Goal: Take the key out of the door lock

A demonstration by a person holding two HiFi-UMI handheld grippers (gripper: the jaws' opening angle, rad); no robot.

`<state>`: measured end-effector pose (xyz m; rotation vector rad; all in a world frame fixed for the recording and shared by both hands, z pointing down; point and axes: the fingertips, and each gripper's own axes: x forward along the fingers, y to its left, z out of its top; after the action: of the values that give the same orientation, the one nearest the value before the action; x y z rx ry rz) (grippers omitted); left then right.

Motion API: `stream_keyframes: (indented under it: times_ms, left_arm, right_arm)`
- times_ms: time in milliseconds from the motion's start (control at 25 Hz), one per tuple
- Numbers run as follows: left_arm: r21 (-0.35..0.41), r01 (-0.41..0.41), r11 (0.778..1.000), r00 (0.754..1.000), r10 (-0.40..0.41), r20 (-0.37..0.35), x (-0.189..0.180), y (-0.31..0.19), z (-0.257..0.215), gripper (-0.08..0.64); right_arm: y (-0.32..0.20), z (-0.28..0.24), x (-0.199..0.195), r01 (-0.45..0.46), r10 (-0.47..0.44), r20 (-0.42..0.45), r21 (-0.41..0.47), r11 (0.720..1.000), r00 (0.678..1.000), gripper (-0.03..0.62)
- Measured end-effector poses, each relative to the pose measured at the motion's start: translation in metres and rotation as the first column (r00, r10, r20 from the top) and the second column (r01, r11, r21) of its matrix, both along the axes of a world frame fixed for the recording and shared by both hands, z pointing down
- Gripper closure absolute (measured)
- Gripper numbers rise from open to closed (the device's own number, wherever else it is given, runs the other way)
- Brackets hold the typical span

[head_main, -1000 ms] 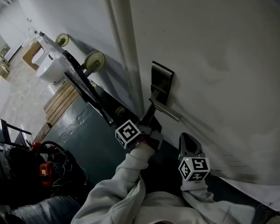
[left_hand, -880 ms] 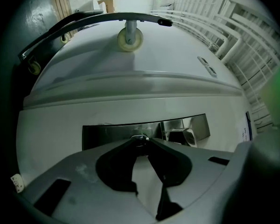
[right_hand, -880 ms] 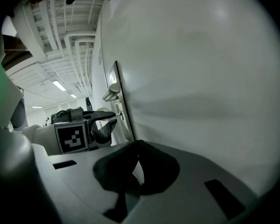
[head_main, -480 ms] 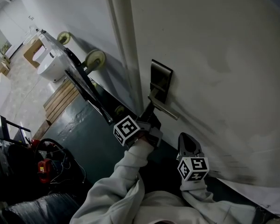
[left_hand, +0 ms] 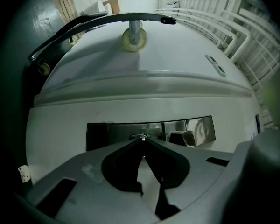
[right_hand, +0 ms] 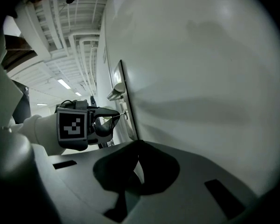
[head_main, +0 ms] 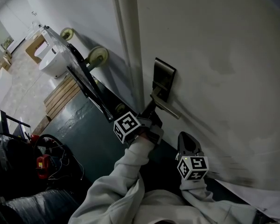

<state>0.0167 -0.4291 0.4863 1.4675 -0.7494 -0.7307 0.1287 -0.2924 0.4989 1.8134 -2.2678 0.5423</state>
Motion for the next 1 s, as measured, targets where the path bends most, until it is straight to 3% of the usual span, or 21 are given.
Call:
stream_keyframes:
  times_ms: [720, 1000]
  left_arm:
    - [0.033, 0.010, 0.999, 1.000, -0.010, 0.022, -0.013, 0.015, 0.002, 0.534]
    - [0.059, -0.006, 0.998, 0.998, 0.002, 0.064, -0.015, 0.024, -0.002, 0.534]
  right_arm:
    - [-0.004, 0.003, -0.010, 0.045, -0.045, 0.002, 0.003, 0.999, 0.999, 0.540]
    - [-0.003, -0.001, -0.010, 0.046, -0.046, 0.002, 0.014, 0.999, 0.999, 0.540]
